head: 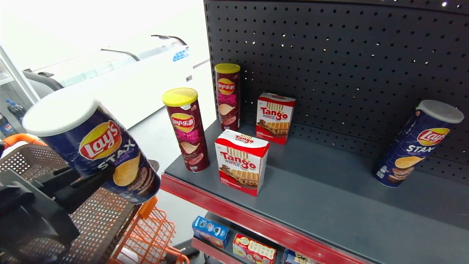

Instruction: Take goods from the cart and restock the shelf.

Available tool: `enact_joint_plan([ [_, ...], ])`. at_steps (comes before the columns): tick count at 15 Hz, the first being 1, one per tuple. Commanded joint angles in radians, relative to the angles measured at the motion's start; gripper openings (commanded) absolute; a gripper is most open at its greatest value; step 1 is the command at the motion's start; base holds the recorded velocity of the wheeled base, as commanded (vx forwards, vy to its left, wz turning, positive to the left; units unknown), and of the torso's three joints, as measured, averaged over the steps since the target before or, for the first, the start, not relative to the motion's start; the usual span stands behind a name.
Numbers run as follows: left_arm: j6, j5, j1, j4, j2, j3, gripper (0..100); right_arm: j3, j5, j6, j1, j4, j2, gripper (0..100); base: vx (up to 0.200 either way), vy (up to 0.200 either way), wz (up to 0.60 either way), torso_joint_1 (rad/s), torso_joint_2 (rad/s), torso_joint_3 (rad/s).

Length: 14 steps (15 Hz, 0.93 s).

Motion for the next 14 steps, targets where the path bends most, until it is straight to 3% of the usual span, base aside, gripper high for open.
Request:
enact_joint_plan([
  [1, -0.006, 0.000, -0.080, 0.040, -0.047, -0.035, 0, 0.000, 0.000, 0.000, 0.000, 0.000, 0.001, 100, 0.000, 0.000, 0.00, 0.000, 0.00, 0.000],
  [7, -0.037, -0.084, -0.251, 0.200, -0.083, -0.055, 0, 0.000, 0.000, 0.000, 0.000, 0.000, 0.001, 100, 0.000, 0.000, 0.00, 0.000, 0.00, 0.000],
  [9, -0.037, -0.181, -0.256, 0.204, -0.042, -0.101, 0, 0.000, 0.000, -0.002, 0.000, 0.000, 0.001, 100, 0.000, 0.000, 0.00, 0.000, 0.00, 0.000],
  [11, -0.037, -0.225, -0.258, 0.204, -0.027, -0.119, 0, 0.000, 0.000, 0.000, 0.000, 0.000, 0.001, 100, 0.000, 0.000, 0.00, 0.000, 0.00, 0.000],
  [12, -0.037, -0.281, -0.256, 0.206, -0.013, -0.122, 0, 0.000, 0.000, 0.000, 0.000, 0.000, 0.001, 100, 0.000, 0.000, 0.00, 0.000, 0.00, 0.000],
  [14, -0.036, -0.314, -0.256, 0.232, -0.013, -0.124, 0, 0.000, 0.000, 0.000, 0.000, 0.000, 0.001, 100, 0.000, 0.000, 0.00, 0.000, 0.00, 0.000],
])
